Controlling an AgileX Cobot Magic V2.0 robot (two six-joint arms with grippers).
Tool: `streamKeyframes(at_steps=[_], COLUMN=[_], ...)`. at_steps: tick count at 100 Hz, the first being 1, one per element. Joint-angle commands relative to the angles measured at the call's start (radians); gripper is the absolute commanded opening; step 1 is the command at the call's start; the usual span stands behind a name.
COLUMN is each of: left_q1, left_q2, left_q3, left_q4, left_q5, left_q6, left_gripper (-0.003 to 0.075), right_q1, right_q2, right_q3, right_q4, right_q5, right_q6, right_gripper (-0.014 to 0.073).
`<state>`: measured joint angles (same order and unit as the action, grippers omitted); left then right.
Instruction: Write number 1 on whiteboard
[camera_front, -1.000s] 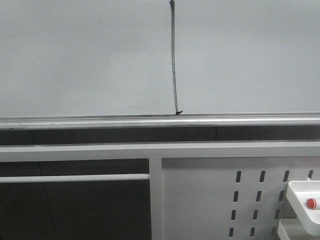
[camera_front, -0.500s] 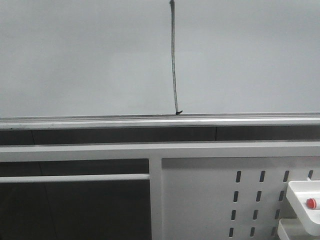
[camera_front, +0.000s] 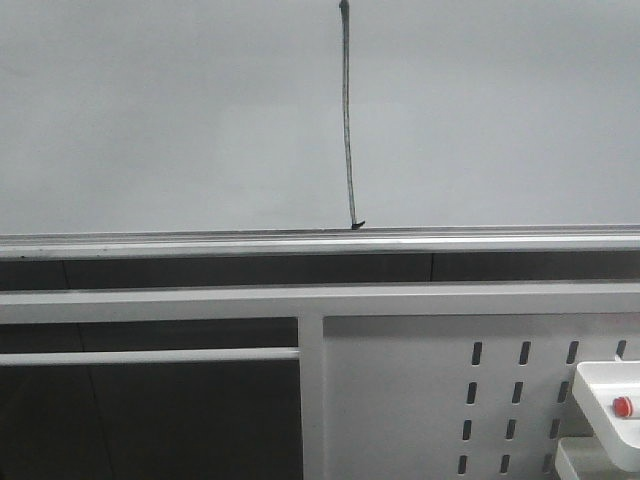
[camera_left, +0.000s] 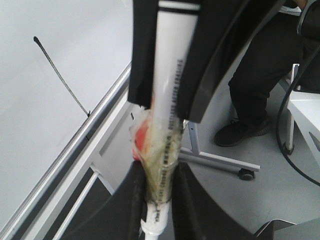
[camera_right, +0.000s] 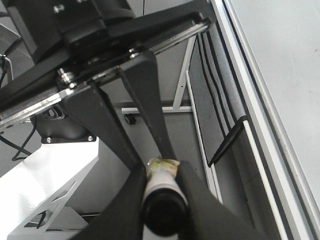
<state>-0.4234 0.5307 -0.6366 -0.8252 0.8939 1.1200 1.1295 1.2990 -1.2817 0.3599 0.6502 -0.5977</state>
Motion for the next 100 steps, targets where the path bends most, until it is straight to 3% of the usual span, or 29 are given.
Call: streamKeyframes(at_steps=[1, 21, 28, 47, 54, 60, 84, 91, 100], left_q1=[-0.006, -0.006, -0.006, -0.006, -0.006, -0.006, -0.006, -0.006, -0.006], left_q2=[0.013, 0.013, 0.013, 0.013, 0.013, 0.013, 0.013, 0.013, 0.018], left_q3=[-0.026, -0.026, -0.026, -0.026, -0.026, -0.026, -0.02, -0.001, 0.039], left_q4=[-0.046, -0.046, -0.046, -0.046, -0.046, -0.046, -0.146, -0.24, -0.388], left_q5=[-0.045, -0.055, -0.06, -0.076, -0.083, -0.091, -0.226, -0.304, -0.387], left_q6=[-0.011, -0.011, -0.011, -0.011, -0.011, -0.011, -0.006, 0.024, 0.108], left_gripper=[-0.002, -0.002, -0.002, -0.002, -0.002, -0.002, -0.002, -0.002, -0.002], right_q1=[0.003, 0.003, 0.003, 0.003, 0.003, 0.003, 0.003, 0.003, 0.003], right_q2=[-0.028, -0.028, -0.028, -0.028, -0.03, -0.035, -0.129, -0.174, -0.239], right_q3=[-0.038, -0.038, -0.038, -0.038, -0.038, -0.038, -0.038, -0.038, -0.038], right_q4=[0.041, 0.043, 0.043, 0.043, 0.043, 0.043, 0.015, 0.015, 0.01], right_q5=[-0.071, -0.098, -0.113, -0.154, -0.171, -0.184, -0.2, -0.198, -0.161], right_q6=[-0.011, -0.011, -0.011, -0.011, -0.011, -0.011, -0.011, -0.011, -0.011], right_gripper=[-0.0053, -0.0046, 0.0001, 0.0368, 0.0461, 0.0491, 0.0467, 0.0353, 0.0073])
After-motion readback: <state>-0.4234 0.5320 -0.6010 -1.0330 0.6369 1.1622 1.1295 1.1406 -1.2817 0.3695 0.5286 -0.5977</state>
